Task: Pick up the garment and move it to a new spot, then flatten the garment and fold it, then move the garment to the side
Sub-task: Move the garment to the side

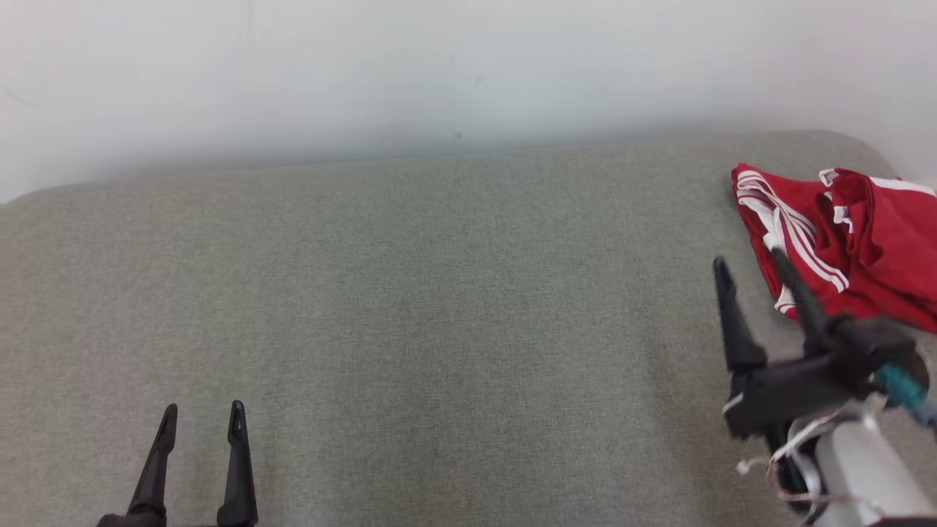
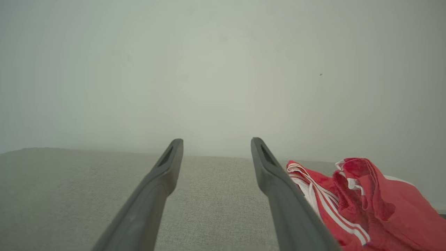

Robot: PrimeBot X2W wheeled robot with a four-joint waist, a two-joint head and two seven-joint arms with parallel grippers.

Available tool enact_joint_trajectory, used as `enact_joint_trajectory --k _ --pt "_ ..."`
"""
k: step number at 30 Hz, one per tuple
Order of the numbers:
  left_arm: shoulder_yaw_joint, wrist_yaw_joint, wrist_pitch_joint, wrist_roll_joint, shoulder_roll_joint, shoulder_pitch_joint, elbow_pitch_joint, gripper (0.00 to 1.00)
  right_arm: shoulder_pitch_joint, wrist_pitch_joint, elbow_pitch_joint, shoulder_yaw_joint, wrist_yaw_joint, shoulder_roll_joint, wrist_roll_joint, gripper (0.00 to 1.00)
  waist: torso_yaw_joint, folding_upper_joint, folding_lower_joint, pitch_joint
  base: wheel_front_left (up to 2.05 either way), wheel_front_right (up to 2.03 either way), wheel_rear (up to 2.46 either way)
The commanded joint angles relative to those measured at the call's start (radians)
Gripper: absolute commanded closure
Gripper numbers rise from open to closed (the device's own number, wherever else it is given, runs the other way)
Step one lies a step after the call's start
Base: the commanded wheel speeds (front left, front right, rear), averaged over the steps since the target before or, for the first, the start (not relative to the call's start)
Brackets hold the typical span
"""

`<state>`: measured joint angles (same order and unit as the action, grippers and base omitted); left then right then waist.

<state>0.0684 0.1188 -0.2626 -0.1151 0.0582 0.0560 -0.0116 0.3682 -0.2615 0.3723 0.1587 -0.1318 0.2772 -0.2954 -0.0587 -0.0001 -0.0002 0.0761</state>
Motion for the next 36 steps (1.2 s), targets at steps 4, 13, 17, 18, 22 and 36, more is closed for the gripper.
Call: enact_joint_trajectory --k 4,13,17,18,22,36 --pt "-0.007 0.000 -0.003 -0.003 -0.004 0.001 -0.011 0.00 -0.094 -0.004 -0.058 -0.042 0.003 -0.053 0.025 0.00 0.016 0.0001 0.0002 -0.028 0.00 0.00 0.00" --pt "0.003 0.004 -0.003 0.001 -0.006 -0.008 -0.032 0.00 -0.284 -0.004 -0.191 -0.090 0.003 -0.151 0.074 0.00 0.026 0.0001 0.0002 -0.059 0.00 0.00 0.00" --pt "0.015 0.006 -0.003 0.005 -0.006 0.000 -0.038 0.00 -0.347 -0.004 -0.234 -0.103 0.003 -0.176 0.089 0.00 0.027 0.0001 0.0002 -0.067 0.00 0.00 0.00" --pt "0.018 0.006 -0.003 0.007 -0.006 0.001 -0.039 0.00 -0.360 -0.004 -0.241 -0.106 0.003 -0.181 0.093 0.00 0.029 0.0001 0.0002 -0.069 0.00 0.00 0.00" --pt "0.025 0.000 -0.003 0.007 -0.007 0.007 -0.050 0.00 -0.396 -0.004 -0.254 -0.118 0.003 -0.199 0.109 0.00 0.034 0.0001 0.0002 -0.076 0.00 0.00 0.00" --pt "0.024 0.002 -0.003 0.001 -0.008 -0.016 -0.118 0.00 -0.425 -0.004 -0.235 -0.113 0.003 -0.224 0.129 0.00 0.055 0.0001 0.0002 -0.099 0.00 0.00 0.00"
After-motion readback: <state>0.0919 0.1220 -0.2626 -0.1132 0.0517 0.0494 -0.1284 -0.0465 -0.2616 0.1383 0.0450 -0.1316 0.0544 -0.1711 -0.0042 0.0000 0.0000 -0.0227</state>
